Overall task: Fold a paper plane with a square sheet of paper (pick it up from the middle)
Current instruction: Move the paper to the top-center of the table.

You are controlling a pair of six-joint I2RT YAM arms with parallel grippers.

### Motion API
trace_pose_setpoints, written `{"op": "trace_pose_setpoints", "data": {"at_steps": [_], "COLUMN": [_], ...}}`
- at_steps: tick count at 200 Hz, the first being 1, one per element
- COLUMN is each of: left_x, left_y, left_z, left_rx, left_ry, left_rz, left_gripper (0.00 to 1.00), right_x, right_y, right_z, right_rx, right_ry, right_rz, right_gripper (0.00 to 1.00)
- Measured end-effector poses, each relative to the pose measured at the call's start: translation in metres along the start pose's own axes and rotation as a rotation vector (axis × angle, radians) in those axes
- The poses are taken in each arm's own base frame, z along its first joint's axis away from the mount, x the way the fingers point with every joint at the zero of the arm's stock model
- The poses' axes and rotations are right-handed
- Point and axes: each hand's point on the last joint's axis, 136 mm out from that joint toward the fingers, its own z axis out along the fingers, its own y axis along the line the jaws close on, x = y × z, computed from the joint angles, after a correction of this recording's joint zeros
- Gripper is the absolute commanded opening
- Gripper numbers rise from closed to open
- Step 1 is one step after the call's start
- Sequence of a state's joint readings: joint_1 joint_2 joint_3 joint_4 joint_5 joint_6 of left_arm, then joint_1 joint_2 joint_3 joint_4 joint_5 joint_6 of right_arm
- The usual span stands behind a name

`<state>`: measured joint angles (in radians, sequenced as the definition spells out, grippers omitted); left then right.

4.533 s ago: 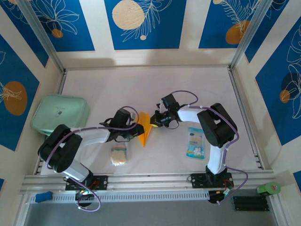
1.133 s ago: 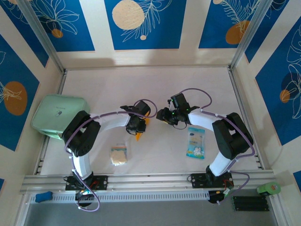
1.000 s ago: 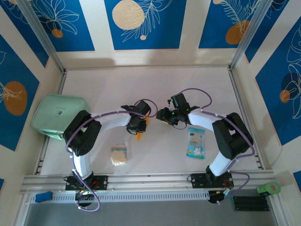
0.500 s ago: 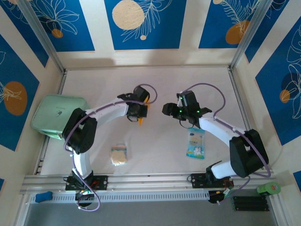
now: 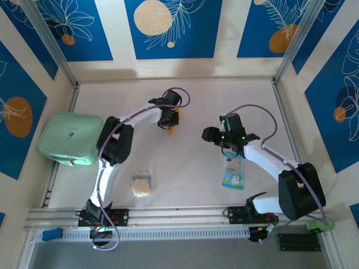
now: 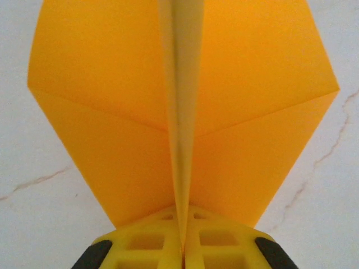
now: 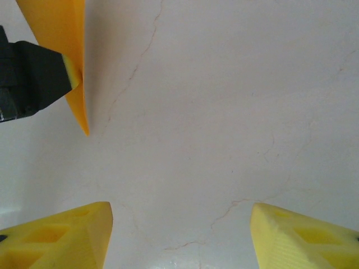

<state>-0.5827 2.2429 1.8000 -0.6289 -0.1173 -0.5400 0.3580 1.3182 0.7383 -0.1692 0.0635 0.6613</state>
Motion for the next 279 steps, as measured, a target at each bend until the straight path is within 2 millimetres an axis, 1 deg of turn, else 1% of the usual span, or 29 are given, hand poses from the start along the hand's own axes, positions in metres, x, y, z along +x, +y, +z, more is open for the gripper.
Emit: {"op": "trace_pose_setpoints", "data": {"at_steps": [33,69,110,129,139,207,224,279], "left_x": [-0.001,0.008,0.006,0.006,0.005,0.002,0.002,0.001], "left_y": [-0.001,0.003,0.003,0.003,0.002,0.000,0.000,-0.004], "left_z": [0.009,0.017,0.018,0.018,0.018,0.022,0.022,0.023], "left_rx": [-0.012,-0.032,-0.036,-0.038,-0.039,-0.077,-0.091,-0.109], "left_ry": [0.020,0.053,0.055,0.054,0.051,0.044,0.040,0.024], "left_rz": [0.002,0.006,0.006,0.005,-0.002,0.010,0.016,0.002], "left_gripper": [0.12,0.18,0.22,0.27,0.29,0.32,0.36,0.43], "right_x": [0.001,0.002,0.005,0.006,0.006,0.006,0.006,0.006], "right_y": [0.001,0.001,0.000,0.000,0.000,0.000,0.000,0.000], "right_z": [0.000,0.001,0.005,0.005,0.006,0.007,0.008,0.009], "right_rx": [-0.009,-0.014,-0.017,-0.019,-0.021,-0.022,-0.022,-0.020], "right_ry": [0.008,0.014,0.033,0.037,0.040,0.038,0.039,0.041], "right_rz": [0.003,0.005,0.009,0.010,0.010,0.010,0.010,0.014], "right_gripper": [0.65,0.65,0.65,0.65,0.65,0.65,0.65,0.65]}}
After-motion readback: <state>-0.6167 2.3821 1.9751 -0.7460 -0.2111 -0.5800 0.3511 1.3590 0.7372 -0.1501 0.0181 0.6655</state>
